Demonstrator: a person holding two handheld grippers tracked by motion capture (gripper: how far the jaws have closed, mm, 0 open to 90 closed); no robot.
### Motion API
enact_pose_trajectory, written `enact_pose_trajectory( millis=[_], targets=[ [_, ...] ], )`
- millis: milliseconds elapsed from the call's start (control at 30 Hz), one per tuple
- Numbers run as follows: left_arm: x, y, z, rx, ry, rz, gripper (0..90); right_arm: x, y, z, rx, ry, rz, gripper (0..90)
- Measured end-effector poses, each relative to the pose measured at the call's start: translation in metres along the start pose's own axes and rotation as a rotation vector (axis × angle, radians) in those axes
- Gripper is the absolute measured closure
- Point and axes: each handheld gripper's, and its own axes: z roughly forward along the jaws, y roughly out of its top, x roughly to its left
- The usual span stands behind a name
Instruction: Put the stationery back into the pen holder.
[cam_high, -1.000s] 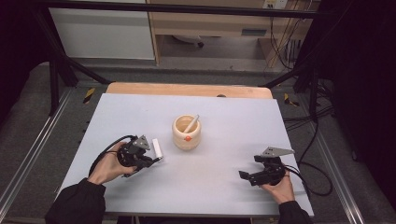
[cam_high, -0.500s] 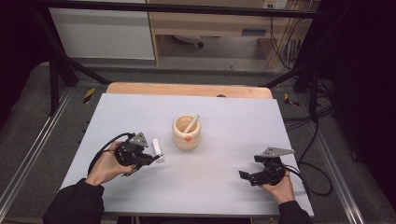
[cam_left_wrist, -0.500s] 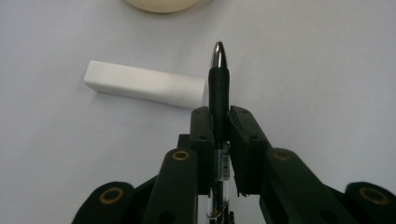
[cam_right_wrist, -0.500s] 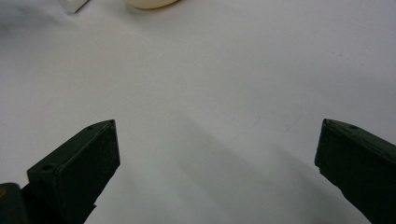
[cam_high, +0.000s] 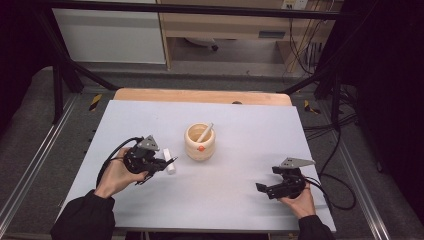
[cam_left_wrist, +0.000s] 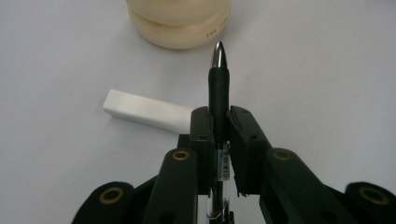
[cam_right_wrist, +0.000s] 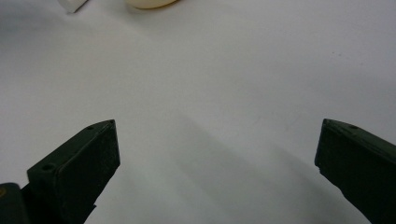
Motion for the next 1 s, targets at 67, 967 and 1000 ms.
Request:
enact_pose_trajectory(
  millis=[67,967,1000],
  targets=[
    [0.000,0.003,-0.001,-0.017,0.005,-0.011,79.5,0.000,0.000,0.000,0.000,0.000,0.001,0.7],
    [-0.002,0.046,-0.009,-0.205,0.067,-0.065,79.5,0.000,0.000,0.000,0.001,0.000,-0.002,0.7],
    [-0.002,0.048,-0.010,-0.216,0.068,-0.070,79.5,0.000,0.000,0.000,0.001,0.000,-0.001,0.7]
  ],
)
